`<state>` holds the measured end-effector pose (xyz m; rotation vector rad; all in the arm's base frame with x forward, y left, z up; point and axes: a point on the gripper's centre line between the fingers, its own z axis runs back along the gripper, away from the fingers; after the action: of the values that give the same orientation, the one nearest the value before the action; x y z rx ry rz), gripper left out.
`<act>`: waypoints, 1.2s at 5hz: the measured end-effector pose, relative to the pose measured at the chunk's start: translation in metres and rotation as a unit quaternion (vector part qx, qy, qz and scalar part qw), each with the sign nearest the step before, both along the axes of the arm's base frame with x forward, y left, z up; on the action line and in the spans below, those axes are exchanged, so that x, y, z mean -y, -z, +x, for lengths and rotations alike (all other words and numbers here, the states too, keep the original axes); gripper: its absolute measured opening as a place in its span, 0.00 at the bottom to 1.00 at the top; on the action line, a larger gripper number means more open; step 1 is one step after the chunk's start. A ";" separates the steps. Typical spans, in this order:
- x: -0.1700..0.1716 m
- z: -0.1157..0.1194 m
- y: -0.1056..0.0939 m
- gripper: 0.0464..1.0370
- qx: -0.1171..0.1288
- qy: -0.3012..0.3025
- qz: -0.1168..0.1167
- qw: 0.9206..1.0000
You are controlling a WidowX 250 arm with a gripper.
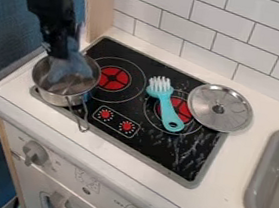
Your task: Put the gray object in the pot
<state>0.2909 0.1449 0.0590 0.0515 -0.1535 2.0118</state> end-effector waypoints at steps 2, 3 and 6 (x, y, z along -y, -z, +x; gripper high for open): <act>0.003 0.000 0.022 0.45 -0.033 0.004 0.004 0.999; 0.004 0.002 0.023 0.76 -0.057 0.003 -0.002 0.998; 0.014 0.006 0.010 0.97 -0.042 -0.002 -0.002 0.999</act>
<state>0.2966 0.1313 0.0495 0.1330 -0.0952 2.0099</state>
